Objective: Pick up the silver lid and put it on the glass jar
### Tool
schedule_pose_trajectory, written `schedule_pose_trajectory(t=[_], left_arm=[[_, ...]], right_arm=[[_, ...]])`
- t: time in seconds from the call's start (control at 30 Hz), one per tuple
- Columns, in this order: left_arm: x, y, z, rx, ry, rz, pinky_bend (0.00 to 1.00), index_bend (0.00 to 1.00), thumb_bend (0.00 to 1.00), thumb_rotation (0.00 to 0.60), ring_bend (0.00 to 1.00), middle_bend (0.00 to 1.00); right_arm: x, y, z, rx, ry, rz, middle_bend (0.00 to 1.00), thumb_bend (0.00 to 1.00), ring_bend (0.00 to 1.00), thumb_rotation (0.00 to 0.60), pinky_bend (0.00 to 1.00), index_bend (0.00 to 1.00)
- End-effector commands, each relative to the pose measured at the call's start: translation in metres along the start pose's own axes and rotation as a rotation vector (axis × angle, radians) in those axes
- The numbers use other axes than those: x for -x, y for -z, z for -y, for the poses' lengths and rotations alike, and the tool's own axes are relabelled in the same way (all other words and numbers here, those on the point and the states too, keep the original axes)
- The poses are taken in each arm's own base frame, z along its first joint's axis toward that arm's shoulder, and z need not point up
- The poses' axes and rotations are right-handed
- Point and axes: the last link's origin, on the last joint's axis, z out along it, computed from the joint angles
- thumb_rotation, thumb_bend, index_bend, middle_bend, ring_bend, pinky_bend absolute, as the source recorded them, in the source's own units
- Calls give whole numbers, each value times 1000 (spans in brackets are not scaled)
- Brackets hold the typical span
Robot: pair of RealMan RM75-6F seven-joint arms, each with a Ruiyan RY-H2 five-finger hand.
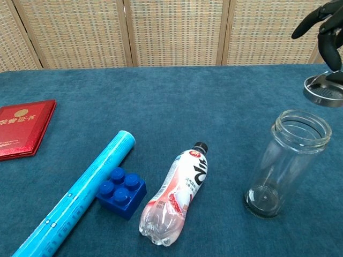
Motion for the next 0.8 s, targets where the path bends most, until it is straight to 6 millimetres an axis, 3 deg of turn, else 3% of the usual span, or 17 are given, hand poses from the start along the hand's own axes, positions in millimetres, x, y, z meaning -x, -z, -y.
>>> schedule_pose_trajectory(t=[0.03, 0.8], left_arm=[[0, 0, 0, 2, 0, 0, 0, 0, 160, 600, 0, 0], [3, -2, 0, 5, -6, 6, 0, 0, 160, 600, 0, 0]], right_arm=[[1, 0, 1, 0, -2, -1, 233, 523, 4, 600, 300, 660], [21, -6, 24, -54, -26, 39, 229, 522, 4, 600, 300, 660]])
